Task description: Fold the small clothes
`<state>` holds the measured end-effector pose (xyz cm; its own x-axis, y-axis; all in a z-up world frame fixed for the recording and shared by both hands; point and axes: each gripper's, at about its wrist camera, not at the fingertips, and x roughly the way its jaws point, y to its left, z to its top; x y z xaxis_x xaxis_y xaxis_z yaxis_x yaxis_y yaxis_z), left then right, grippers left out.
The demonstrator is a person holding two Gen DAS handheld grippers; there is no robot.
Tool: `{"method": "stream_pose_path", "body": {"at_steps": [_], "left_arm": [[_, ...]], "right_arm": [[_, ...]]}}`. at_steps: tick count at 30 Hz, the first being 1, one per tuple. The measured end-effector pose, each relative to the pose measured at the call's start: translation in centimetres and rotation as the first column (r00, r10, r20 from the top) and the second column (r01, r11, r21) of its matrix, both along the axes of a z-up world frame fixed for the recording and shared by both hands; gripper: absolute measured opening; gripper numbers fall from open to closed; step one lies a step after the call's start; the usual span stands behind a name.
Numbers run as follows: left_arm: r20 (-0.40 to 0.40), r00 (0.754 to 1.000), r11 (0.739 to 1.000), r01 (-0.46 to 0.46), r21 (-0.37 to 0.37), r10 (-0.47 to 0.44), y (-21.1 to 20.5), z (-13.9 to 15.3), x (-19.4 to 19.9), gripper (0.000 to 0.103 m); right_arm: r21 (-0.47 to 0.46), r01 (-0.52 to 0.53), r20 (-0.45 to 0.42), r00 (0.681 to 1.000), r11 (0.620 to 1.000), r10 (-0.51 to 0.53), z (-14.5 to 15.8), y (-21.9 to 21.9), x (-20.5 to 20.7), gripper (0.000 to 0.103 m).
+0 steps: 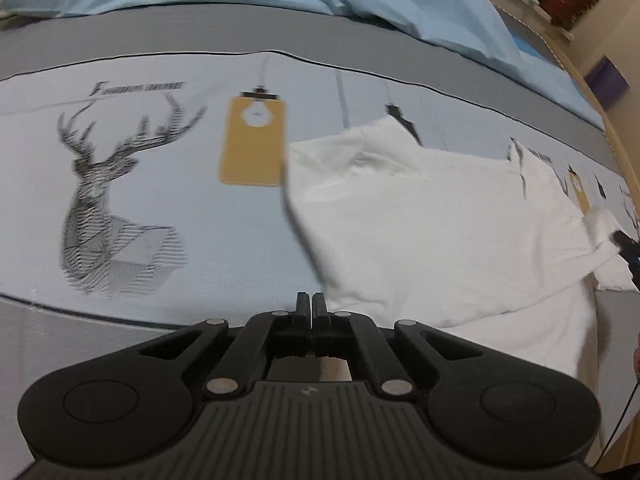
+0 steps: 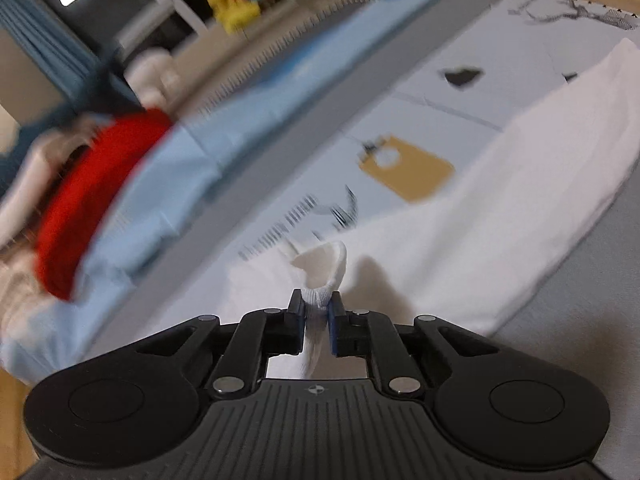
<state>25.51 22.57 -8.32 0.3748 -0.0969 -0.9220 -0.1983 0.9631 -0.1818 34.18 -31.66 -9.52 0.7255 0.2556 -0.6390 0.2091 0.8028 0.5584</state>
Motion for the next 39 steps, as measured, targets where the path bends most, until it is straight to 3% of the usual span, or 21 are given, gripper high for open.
{"method": "stream_pose_path", "body": {"at_steps": [1, 3, 5, 6, 8, 10, 15, 16, 17, 18, 20, 23, 25, 26, 28, 29, 30, 32, 33, 36, 39], "left_arm": [[-0.028, 1.000, 1.000, 0.002, 0.019, -0.001, 0.2, -0.5, -0.2, 0.000], [-0.080, 0.997, 0.999, 0.019, 0.043, -0.015, 0.3, -1.8, -0.3, 0.000], [-0.073, 0.997, 0.999, 0.038, -0.002, -0.038, 0.0, -2.2, -0.3, 0.001], [-0.042, 0.998, 0.999, 0.042, -0.023, -0.043, -0.2, -1.8, -0.2, 0.003], [0.033, 0.998, 0.997, 0.063, -0.046, -0.062, -0.7, -0.6, 0.0, 0.021], [0.056, 0.996, 0.996, 0.077, -0.042, -0.074, -1.3, -0.5, 0.3, 0.030], [0.003, 0.998, 0.996, 0.070, -0.062, -0.070, -2.0, -2.9, 1.0, 0.029], [-0.005, 0.997, 0.995, 0.076, -0.069, -0.077, -2.3, -3.5, 0.9, 0.025], [-0.008, 0.996, 0.993, 0.089, -0.073, -0.090, -2.4, -4.0, 1.0, 0.010], [-0.004, 0.994, 0.992, 0.106, -0.063, -0.106, -2.7, -4.1, 0.9, 0.006], [0.035, 0.992, 0.992, 0.119, -0.029, -0.118, -2.5, -3.0, 0.5, 0.005], [0.143, 0.987, 0.996, 0.077, -0.035, -0.072, -1.1, 0.3, -0.7, 0.004], [0.133, 0.990, 0.999, 0.048, -0.010, -0.046, -0.3, 0.8, -1.4, 0.004], [0.085, 0.996, 0.999, 0.034, 0.013, -0.035, -0.1, 0.1, -1.5, 0.001], [-0.085, 0.995, 0.994, 0.052, 0.101, -0.043, -0.1, -2.9, -1.3, 0.000], [-0.143, 0.987, 0.989, 0.088, 0.119, -0.071, -0.3, -4.1, -1.3, 0.000], [-0.160, 0.984, 0.985, 0.106, 0.137, -0.083, -0.5, -4.5, -1.4, 0.000], [-0.078, 0.996, 0.988, 0.058, 0.141, -0.048, -0.2, -2.9, -1.2, 0.002], [-0.006, 0.999, 0.994, 0.034, 0.104, -0.034, -0.1, -1.7, -1.0, 0.002], [0.157, 0.987, 0.999, 0.028, -0.031, -0.023, -0.5, 0.2, 0.0, 0.002], [0.109, 0.991, 0.990, 0.095, -0.107, -0.084, -2.2, -1.7, 1.1, 0.002]], "right_arm": [[-0.033, 0.005, -0.029, 1.000, 0.999, -0.006, -0.2, 0.1, 0.0, 0.012], [-0.131, -0.010, -0.207, 0.978, 0.991, -0.017, -2.0, 0.1, 0.7, 0.014], [-0.117, 0.023, -0.323, 0.945, 0.993, -0.059, -4.4, -0.8, 0.5, 0.013], [-0.099, 0.032, -0.320, 0.945, 0.995, -0.063, -4.6, -1.1, 0.4, 0.013], [-0.132, -0.003, -0.286, 0.958, 0.991, -0.035, -3.8, -0.6, 0.6, 0.017], [-0.141, -0.011, -0.244, 0.969, 0.990, -0.024, -2.9, -0.4, 0.6, 0.031], [-0.142, -0.002, -0.255, 0.966, 0.990, -0.035, -3.2, -0.5, 1.0, 0.032], [-0.147, -0.007, -0.255, 0.966, 0.989, -0.031, -3.1, -0.5, 1.1, 0.031], [-0.160, -0.016, -0.252, 0.967, 0.987, -0.025, -3.0, -0.3, 1.2, 0.023], [-0.168, -0.024, -0.248, 0.968, 0.985, -0.019, -2.9, -0.2, 1.3, 0.014], [-0.130, -0.019, -0.206, 0.978, 0.991, -0.008, -2.2, -0.2, 1.1, 0.007], [0.026, -0.013, 0.047, 0.999, 1.000, 0.012, 0.6, -0.4, -0.1, 0.007], [0.052, -0.043, 0.159, 0.987, 0.998, 0.034, 2.0, -0.2, -0.6, 0.007], [0.024, -0.042, 0.128, 0.991, 0.999, 0.039, 1.8, -0.1, -0.4, 0.007], [-0.073, -0.061, -0.100, 0.994, 0.995, 0.053, -0.9, 0.3, 1.0, 0.008], [-0.127, -0.077, -0.251, 0.967, 0.989, 0.043, -3.0, 0.3, 1.4, 0.010], [-0.152, -0.053, -0.330, 0.944, 0.987, 0.000, -4.6, 0.0, 1.2, 0.010], [-0.157, -0.040, -0.315, 0.949, 0.987, -0.011, -4.6, -0.1, 0.7, 0.010], [-0.224, -0.056, -0.290, 0.957, 0.973, -0.011, -3.6, 0.4, 0.8, 0.010], [-0.376, 0.043, -0.104, 0.991, 0.925, -0.088, -0.5, 1.0, -0.2, 0.018], [-0.318, 0.056, 0.028, 0.998, 0.946, -0.050, 0.9, 1.5, -0.9, 0.018]]}}
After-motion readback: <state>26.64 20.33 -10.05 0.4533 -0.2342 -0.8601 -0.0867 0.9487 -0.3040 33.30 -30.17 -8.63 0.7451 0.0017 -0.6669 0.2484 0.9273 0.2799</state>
